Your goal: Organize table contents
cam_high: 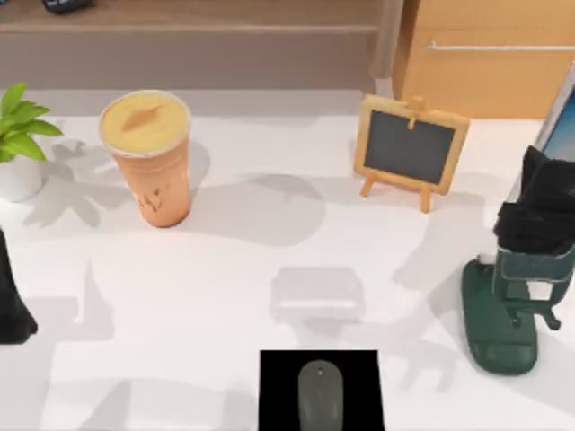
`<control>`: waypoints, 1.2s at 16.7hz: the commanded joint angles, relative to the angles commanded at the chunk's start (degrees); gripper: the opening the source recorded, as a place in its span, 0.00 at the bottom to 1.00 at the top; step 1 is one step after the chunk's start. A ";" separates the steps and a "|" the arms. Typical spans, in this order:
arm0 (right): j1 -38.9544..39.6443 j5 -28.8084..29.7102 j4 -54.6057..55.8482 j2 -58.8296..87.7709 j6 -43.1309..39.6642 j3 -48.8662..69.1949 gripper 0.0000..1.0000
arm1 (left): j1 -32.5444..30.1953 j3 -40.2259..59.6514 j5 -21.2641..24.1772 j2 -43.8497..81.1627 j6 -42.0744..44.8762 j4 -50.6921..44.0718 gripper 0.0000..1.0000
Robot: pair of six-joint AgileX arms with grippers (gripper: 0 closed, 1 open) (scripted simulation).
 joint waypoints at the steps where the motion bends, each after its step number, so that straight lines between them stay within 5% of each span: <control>1: -0.29 -1.03 2.05 -0.39 -0.95 1.47 0.00 | 0.00 0.00 0.00 0.00 0.00 0.00 1.00; 7: -2.82 -5.76 6.87 -1.09 -6.84 0.36 0.00 | 0.00 0.00 0.00 0.00 0.00 0.00 1.00; 19: -10.35 -5.09 9.36 8.21 -8.31 -11.47 0.00 | 0.00 0.00 0.00 0.00 0.00 0.00 1.00; 20: -10.35 -5.09 9.36 8.21 -8.31 -11.47 0.08 | 0.00 0.00 0.00 0.00 0.00 0.00 1.00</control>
